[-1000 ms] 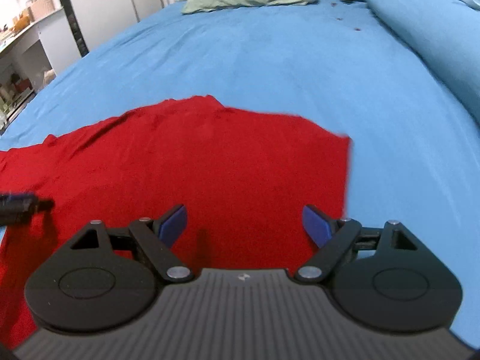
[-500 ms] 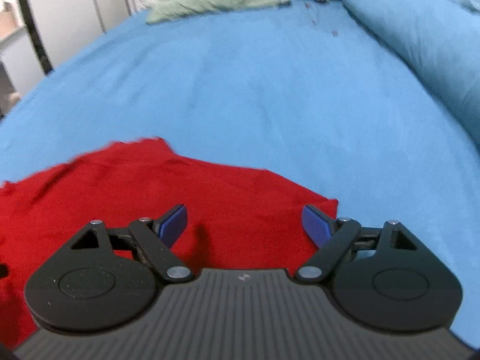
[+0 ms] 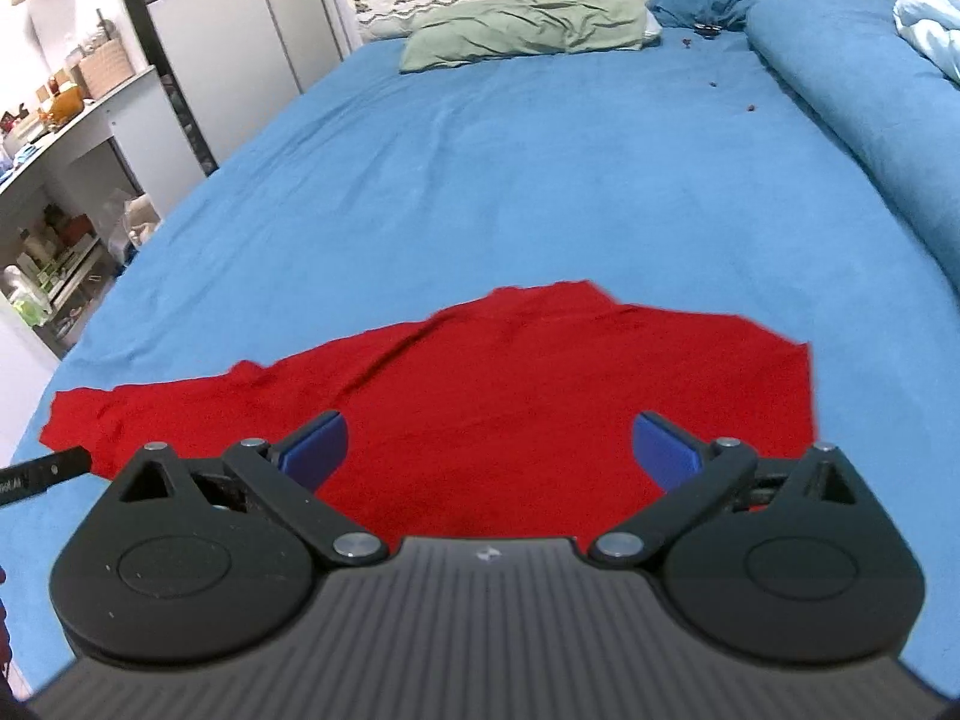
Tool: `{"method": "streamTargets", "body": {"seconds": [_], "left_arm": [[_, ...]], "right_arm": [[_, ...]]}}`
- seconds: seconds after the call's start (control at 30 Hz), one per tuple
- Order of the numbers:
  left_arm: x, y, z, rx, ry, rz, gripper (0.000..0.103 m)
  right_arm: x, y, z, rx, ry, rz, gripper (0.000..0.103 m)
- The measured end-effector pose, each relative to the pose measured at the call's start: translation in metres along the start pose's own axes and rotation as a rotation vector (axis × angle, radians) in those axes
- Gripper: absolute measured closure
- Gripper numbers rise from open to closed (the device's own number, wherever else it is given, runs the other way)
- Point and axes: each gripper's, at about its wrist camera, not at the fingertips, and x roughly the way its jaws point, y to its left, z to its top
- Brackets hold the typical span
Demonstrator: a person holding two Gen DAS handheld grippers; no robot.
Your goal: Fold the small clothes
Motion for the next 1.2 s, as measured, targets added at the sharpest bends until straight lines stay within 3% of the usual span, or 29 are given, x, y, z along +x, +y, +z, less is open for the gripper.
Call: {"method": "streamTargets", "body": {"seconds": [0.27,0.33,0.47,0.57,0.67,0.73,0.8,0.87,1.0,1.2], "left_arm": [[0.036,0.135,0.003,-0.235,-0.014,0.047,0.012],[0.051,0.160,0.002,-0.278,-0.020,0.047,0.018],[0.088,0.195,0.001,-0.377,0.017,0.003,0.040],[0.108,0.212,-0.005,-0.454,0.040,-0.024,0.050],[0.112,0.218,-0.003,-0.502,0.006,-0.032,0.057],[0.118,0.220,0.003,-0.499,0.000,-0.014,0.068],[0.125,0.224,0.008,-0.499,-0.004,-0.002,0.089],[0.130,0.226,0.012,-0.503,-0.005,0.004,0.097],[0.127,0.220,0.024,-0.454,-0.022,0.024,0.098],[0.082,0.163,0.056,-0.274,-0.154,-0.027,0.099]], "right_arm": [[0.020,0.073,-0.048,0.008,0.012,-0.020,0.000],[0.029,0.084,-0.059,0.001,0.031,-0.031,0.000],[0.041,0.099,-0.081,-0.002,0.062,-0.047,0.000],[0.046,0.107,-0.089,-0.009,0.065,-0.062,0.000],[0.051,0.110,-0.091,0.001,0.062,-0.066,0.000],[0.053,0.112,-0.093,0.006,0.056,-0.067,0.000],[0.055,0.111,-0.092,0.008,0.050,-0.070,0.000],[0.057,0.108,-0.092,0.012,0.044,-0.076,0.000],[0.057,0.101,-0.090,0.039,0.028,-0.096,0.000],[0.044,0.081,-0.080,0.067,-0.004,-0.127,0.000]]}}
